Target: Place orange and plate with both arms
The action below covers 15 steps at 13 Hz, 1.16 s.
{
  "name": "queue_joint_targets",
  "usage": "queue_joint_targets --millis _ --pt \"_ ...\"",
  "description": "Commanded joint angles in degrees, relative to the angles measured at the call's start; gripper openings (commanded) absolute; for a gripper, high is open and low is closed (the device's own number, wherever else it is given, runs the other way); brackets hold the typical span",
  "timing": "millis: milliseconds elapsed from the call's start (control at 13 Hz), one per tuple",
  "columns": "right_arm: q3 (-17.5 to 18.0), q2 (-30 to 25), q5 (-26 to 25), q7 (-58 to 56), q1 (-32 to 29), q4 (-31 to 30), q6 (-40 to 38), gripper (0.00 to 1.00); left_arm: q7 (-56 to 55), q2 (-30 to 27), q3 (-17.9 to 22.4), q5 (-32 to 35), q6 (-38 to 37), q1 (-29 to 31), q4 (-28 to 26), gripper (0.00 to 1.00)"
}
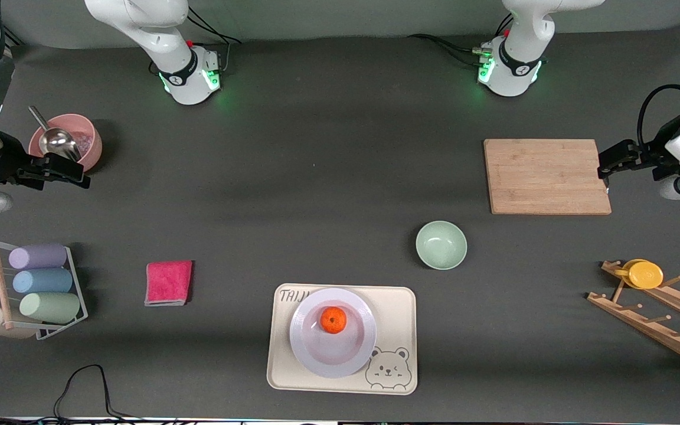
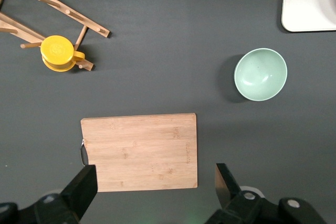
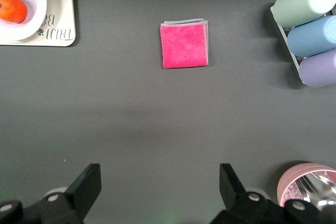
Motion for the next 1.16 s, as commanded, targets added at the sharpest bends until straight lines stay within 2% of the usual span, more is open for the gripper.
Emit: queue_joint_targets --millis 0,232,1080 --pt "-0.5 -1.3 -1.4 -0.9 0.9 -0.4 -1.2 1.0 -0.2 -0.2 0.7 -0.5 -0.9 -0.8 0.5 1.0" --pt "-2.1 -1.9 -1.5 -6.7 0.5 0.0 -1.1 1.0 -0.1 -0.2 0.7 -0.5 -0.8 -0.8 0.5 1.0" --pt "-1.9 -1.8 -2.8 -6.1 0.7 1.4 -0.6 1.0 -0.1 -0.2 0.7 -0.5 -0.8 -0.8 0.5 1.0"
